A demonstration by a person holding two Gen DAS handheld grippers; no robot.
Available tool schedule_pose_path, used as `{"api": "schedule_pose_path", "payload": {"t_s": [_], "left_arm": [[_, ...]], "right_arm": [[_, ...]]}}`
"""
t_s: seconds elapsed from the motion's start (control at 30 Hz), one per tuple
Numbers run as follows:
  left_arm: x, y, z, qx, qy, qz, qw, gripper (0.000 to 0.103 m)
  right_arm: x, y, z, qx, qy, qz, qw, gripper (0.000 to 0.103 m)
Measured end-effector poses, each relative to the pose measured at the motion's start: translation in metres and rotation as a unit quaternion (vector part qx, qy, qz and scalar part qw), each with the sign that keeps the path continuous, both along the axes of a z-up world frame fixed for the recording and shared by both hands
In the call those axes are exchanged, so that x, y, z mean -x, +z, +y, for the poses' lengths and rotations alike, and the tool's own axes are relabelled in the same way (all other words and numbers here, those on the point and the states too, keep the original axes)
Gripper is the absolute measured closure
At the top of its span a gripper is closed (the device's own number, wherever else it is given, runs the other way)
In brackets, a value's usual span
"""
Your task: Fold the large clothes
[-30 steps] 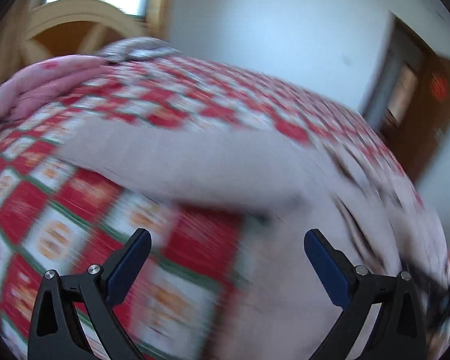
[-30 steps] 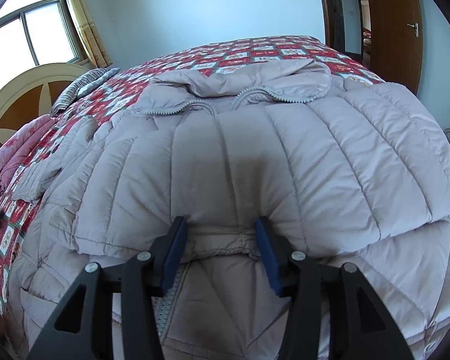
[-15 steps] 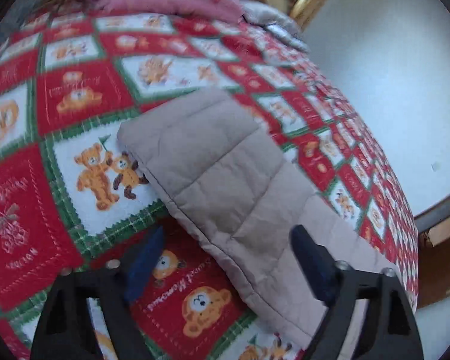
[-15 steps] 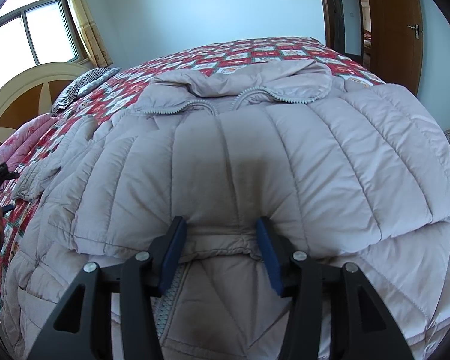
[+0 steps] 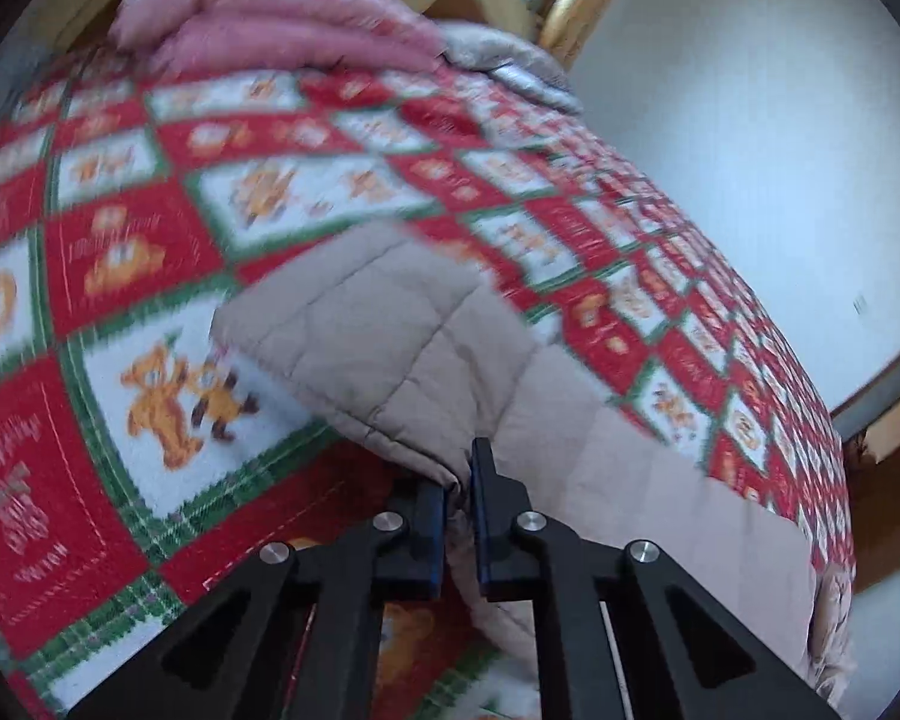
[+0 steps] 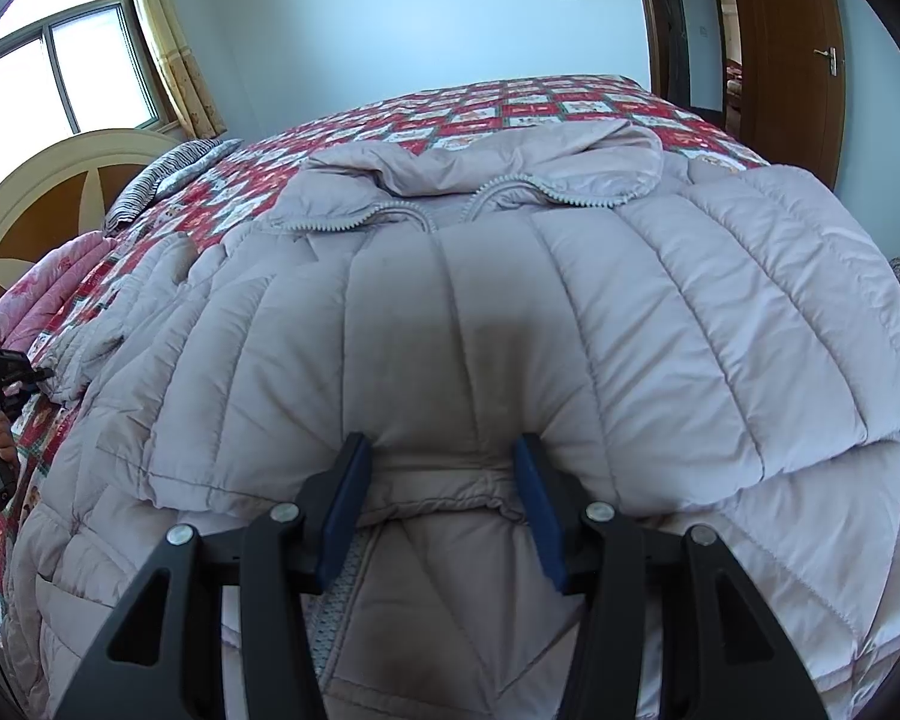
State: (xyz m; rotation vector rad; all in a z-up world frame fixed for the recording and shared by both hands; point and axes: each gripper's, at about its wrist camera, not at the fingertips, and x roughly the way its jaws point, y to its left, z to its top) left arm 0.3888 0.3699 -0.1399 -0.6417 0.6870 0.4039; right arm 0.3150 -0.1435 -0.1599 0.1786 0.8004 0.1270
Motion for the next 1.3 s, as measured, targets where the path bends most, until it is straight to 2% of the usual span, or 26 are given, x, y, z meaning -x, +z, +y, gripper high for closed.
{"api": "schedule_pose_path", "payload": {"t_s": [0.1, 0.13, 0.17, 0.2, 0.27, 0.33, 0.4, 0.5, 0.6, 0.67, 0.77, 0.83, 0.87, 0.93, 1.0, 1.03, 1.07, 1.13, 1.23, 1.27, 1.3], "left_arm": [[0.0, 0.039, -0.032, -0.051, -0.042, -0.04, 0.997, 0.096], [0.002, 0.056, -0.05, -0.079, -0.065, -0.056, 0.9932, 0.096], [0.006, 0.078, -0.08, -0.12, -0.099, -0.08, 0.9845, 0.096], [0.009, 0.093, -0.104, -0.15, -0.129, -0.098, 0.9754, 0.096], [0.02, 0.118, -0.152, -0.203, -0.189, -0.134, 0.9515, 0.096], [0.037, 0.137, -0.199, -0.24, -0.245, -0.166, 0.9247, 0.096], [0.054, 0.147, -0.248, -0.264, -0.308, -0.196, 0.893, 0.096], [0.076, 0.142, -0.321, -0.281, -0.405, -0.215, 0.8433, 0.096], [0.085, 0.118, -0.37, -0.293, -0.46, -0.204, 0.8129, 0.096], [0.085, 0.097, -0.395, -0.297, -0.484, -0.186, 0.8015, 0.096], [0.079, 0.064, -0.422, -0.281, -0.523, -0.139, 0.7928, 0.096], [0.085, 0.046, -0.444, -0.28, -0.552, -0.104, 0.7784, 0.095], [0.087, 0.034, -0.451, -0.288, -0.567, -0.072, 0.7686, 0.095], [0.091, 0.023, -0.452, -0.303, -0.563, -0.043, 0.7676, 0.091], [0.099, 0.019, -0.447, -0.308, -0.556, -0.028, 0.7712, 0.071], [0.105, 0.02, -0.441, -0.309, -0.55, -0.029, 0.7755, 0.054], [0.116, 0.022, -0.433, -0.31, -0.539, -0.04, 0.7821, 0.037], [0.129, 0.029, -0.417, -0.311, -0.514, -0.066, 0.7971, 0.021], [0.153, 0.038, -0.382, -0.283, -0.486, -0.093, 0.8219, 0.02], [0.158, 0.041, -0.366, -0.269, -0.475, -0.096, 0.832, 0.02], [0.162, 0.041, -0.348, -0.254, -0.46, -0.097, 0.8452, 0.02]], "right_arm": [[0.001, 0.0, -0.002, -0.007, 0.0, -0.001, 1.0, 0.051], [0.0, -0.001, -0.002, -0.009, 0.0, -0.001, 1.0, 0.051], [0.0, -0.001, -0.002, -0.01, 0.0, -0.001, 1.0, 0.051], [0.001, -0.001, -0.003, -0.012, 0.0, -0.001, 1.0, 0.051], [0.001, 0.0, -0.004, -0.015, 0.0, -0.001, 1.0, 0.051], [0.002, 0.0, -0.004, -0.019, 0.0, -0.002, 1.0, 0.051], [0.002, -0.001, -0.007, -0.029, 0.0, -0.003, 1.0, 0.051], [0.003, -0.001, -0.012, -0.052, -0.002, -0.006, 0.999, 0.051], [0.005, -0.002, -0.025, -0.095, -0.009, -0.013, 0.995, 0.051], [0.006, -0.004, -0.035, -0.129, -0.017, -0.018, 0.991, 0.051], [0.006, -0.006, -0.046, -0.169, -0.026, -0.023, 0.985, 0.051], [0.006, -0.007, -0.049, -0.183, -0.029, -0.024, 0.982, 0.051], [0.005, -0.006, -0.049, -0.185, -0.029, -0.024, 0.982, 0.051], [0.004, -0.007, -0.051, -0.192, -0.033, -0.022, 0.981, 0.053], [0.003, -0.007, -0.054, -0.2, -0.033, -0.022, 0.979, 0.053], [0.002, -0.006, -0.054, -0.203, -0.033, -0.022, 0.978, 0.053], [0.002, -0.006, -0.055, -0.203, -0.033, -0.02, 0.978, 0.053], [0.0, -0.005, -0.055, -0.2, -0.033, -0.015, 0.979, 0.053], [0.003, 0.001, -0.056, -0.187, -0.043, 0.003, 0.981, 0.053], [0.01, 0.009, -0.055, -0.169, -0.051, 0.006, 0.984, 0.053], [0.019, 0.018, -0.052, -0.147, -0.057, -0.002, 0.987, 0.049]]}}
